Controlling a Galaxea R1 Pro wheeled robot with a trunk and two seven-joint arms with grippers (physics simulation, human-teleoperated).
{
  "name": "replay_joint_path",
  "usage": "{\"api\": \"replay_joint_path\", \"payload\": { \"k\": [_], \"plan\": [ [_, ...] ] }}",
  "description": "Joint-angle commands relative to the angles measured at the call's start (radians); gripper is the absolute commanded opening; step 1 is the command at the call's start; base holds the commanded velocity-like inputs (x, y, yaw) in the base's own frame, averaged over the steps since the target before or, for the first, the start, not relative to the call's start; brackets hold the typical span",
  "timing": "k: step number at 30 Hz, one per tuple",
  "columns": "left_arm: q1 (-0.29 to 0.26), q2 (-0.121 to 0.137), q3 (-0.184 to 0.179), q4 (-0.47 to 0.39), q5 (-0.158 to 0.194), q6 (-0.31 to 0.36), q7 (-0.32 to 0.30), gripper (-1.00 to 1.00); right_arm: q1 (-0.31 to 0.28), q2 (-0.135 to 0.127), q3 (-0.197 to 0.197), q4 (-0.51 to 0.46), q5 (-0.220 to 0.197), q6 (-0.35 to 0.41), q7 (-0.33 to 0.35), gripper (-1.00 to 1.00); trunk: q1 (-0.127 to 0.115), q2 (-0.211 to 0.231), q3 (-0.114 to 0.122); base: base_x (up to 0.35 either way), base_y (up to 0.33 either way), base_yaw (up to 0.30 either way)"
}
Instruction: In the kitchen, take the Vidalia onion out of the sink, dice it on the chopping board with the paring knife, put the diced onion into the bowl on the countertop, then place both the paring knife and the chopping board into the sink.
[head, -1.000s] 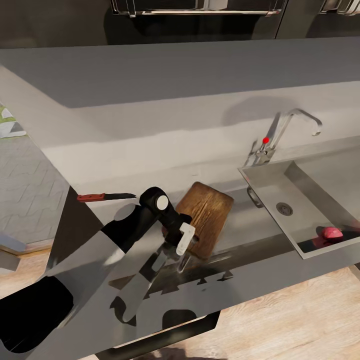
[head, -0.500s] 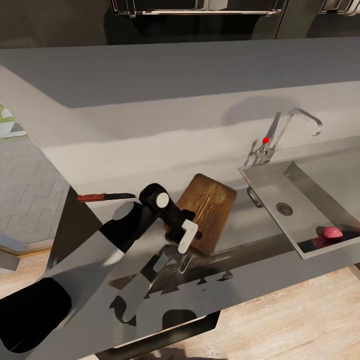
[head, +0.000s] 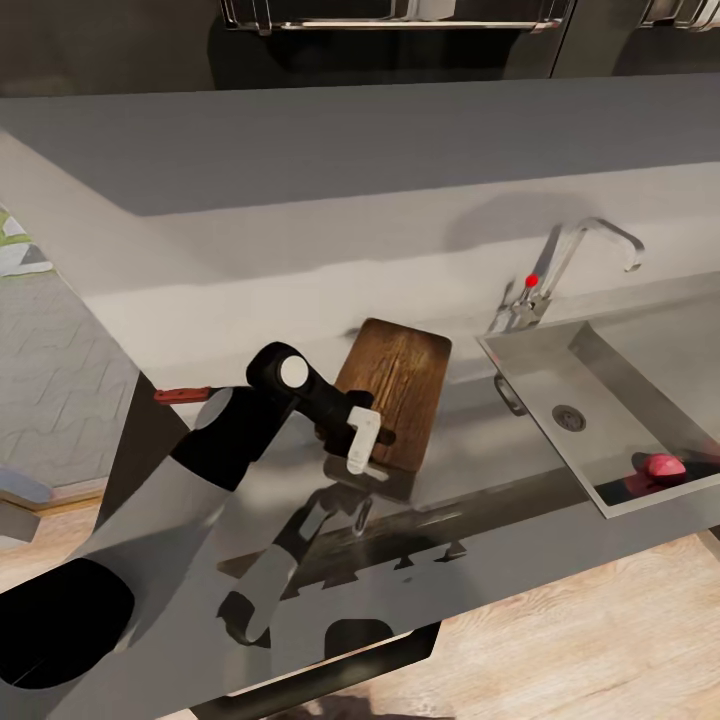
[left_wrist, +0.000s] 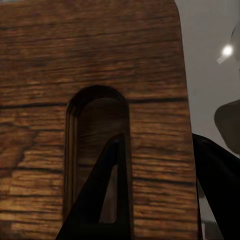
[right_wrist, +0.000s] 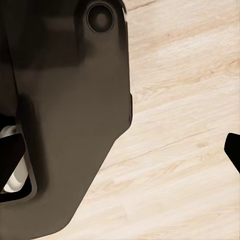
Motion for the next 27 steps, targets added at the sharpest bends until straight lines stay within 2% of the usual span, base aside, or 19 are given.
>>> {"api": "replay_joint_path", "payload": {
  "k": [1, 11, 17, 23, 27],
  "plan": [
    [-0.001, 0.001, 0.003, 0.000, -0.003, 0.008, -0.006, -1.00, 0.000, 0.000, -0.001, 0.001, 0.003, -0.003, -0.004, 1.00, 0.000, -0.002, -0.001, 0.000, 0.000, 0.000],
    [-0.001, 0.002, 0.006, 0.004, -0.002, 0.015, -0.006, -1.00, 0.000, 0.000, -0.002, 0.001, 0.003, -0.003, -0.004, 1.00, 0.000, -0.002, -0.001, 0.000, 0.000, 0.000],
    [-0.001, 0.002, 0.006, -0.003, -0.005, 0.115, -0.001, -1.00, 0.000, 0.000, -0.003, 0.001, 0.003, -0.002, -0.002, 1.00, 0.000, -0.002, -0.001, 0.000, 0.000, 0.000],
    [-0.001, 0.003, 0.006, -0.064, -0.005, 0.149, -0.005, -1.00, 0.000, -0.001, -0.001, 0.001, 0.005, -0.003, -0.002, 1.00, 0.000, -0.002, -0.001, 0.000, 0.000, 0.000],
    [-0.001, 0.009, 0.005, -0.101, -0.005, 0.236, -0.004, -1.00, 0.000, -0.002, -0.001, 0.001, 0.005, -0.003, -0.002, 1.00, 0.000, -0.002, -0.001, 0.000, 0.000, 0.000]
  ]
}}
